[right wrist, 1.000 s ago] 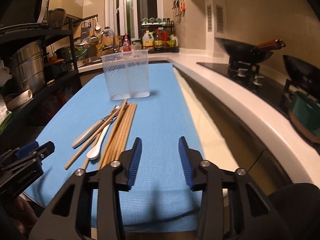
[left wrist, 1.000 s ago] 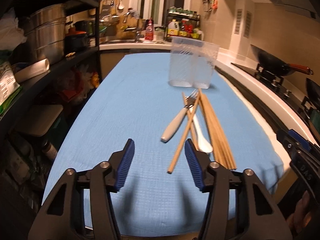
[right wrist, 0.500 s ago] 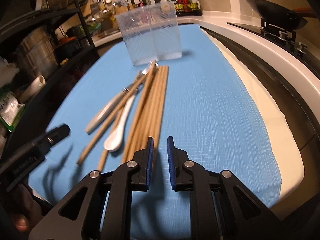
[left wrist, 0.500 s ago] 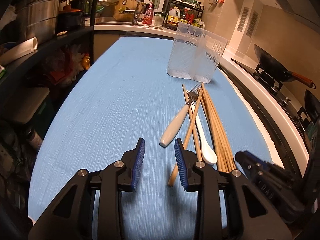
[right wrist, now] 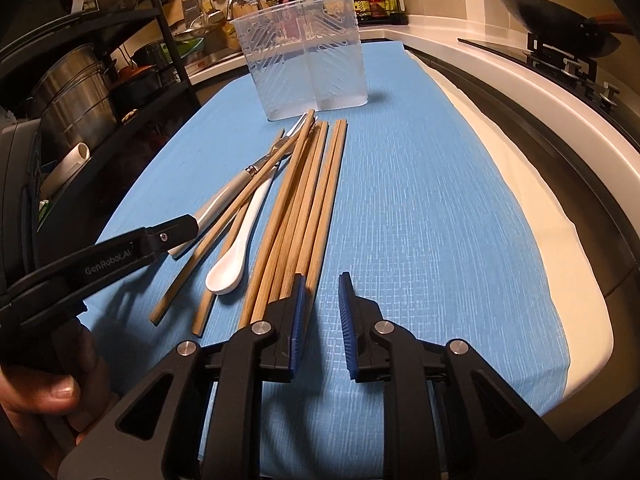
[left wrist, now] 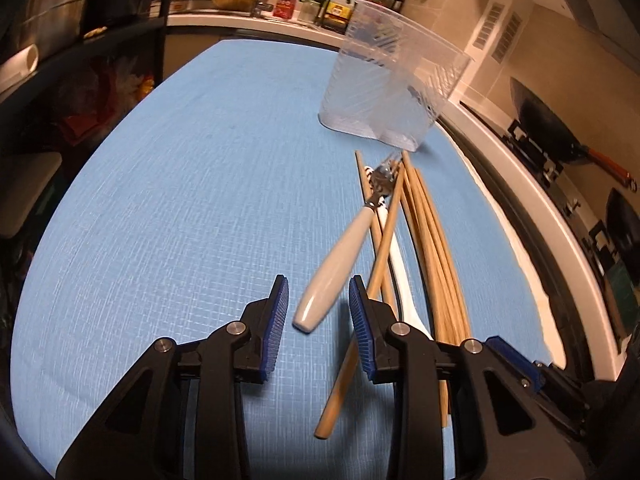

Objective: Organize utensils
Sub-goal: 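Move the left tool to the white-handled fork while the right tool grasps one wooden chopstick, then close the left tool on the fork handle and lift it while the right tool holds the chopstick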

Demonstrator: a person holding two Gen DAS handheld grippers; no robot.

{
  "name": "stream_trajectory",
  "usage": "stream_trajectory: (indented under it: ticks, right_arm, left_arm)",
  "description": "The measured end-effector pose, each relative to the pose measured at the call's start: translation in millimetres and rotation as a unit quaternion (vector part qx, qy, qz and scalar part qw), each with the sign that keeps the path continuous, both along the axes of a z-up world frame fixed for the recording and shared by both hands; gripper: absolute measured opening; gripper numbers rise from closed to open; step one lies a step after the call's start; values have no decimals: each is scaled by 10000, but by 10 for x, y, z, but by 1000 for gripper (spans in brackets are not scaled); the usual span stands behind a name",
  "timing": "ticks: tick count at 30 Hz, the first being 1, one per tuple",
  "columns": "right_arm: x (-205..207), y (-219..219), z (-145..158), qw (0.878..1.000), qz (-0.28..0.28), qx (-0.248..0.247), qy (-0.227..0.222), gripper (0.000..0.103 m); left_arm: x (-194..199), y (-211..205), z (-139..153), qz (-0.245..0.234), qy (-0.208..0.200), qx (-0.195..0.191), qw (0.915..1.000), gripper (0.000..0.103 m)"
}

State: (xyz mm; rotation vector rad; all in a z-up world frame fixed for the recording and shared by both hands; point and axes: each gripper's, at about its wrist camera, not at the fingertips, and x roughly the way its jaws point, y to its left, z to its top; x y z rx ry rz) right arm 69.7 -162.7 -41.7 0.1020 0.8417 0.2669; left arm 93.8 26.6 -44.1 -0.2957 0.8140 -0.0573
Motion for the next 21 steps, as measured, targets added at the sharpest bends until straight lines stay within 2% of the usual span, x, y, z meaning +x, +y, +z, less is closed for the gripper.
stream_trajectory:
  ticks: [3, 8, 11, 12, 13, 17, 21]
  right_arm:
    - [2, 45, 1, 9999, 74, -107, -27, 19]
    - [1, 118, 5, 9991, 146, -371, -117, 18]
    - [-26, 147, 8, 9975, 184, -651, -200, 7]
    - [-29, 123, 10, 9977, 172, -622, -188, 7]
    - [-32, 97, 10, 9980, 150, -583, -177, 6]
    - [-78, -30, 19, 9979, -109, -615, -165, 5]
    - [-136, -168, 33, 9960, -464, -750, -156, 6]
  left_arm:
    - [6, -89, 7, -143, -20, 280, 9995, 31]
    - [20, -135, 9, -285, -72, 512, 9983, 31]
    - [17, -174, 14, -345, -65, 809, 9961, 31]
    - [17, -191, 20, -331, -71, 836, 9959, 31]
    - [4, -170, 21, -254, -72, 868, 9959, 23]
    - [-123, -42, 44, -18, -114, 564, 9983, 19]
    - [-369, -58, 69, 196, -205, 719, 9970, 17]
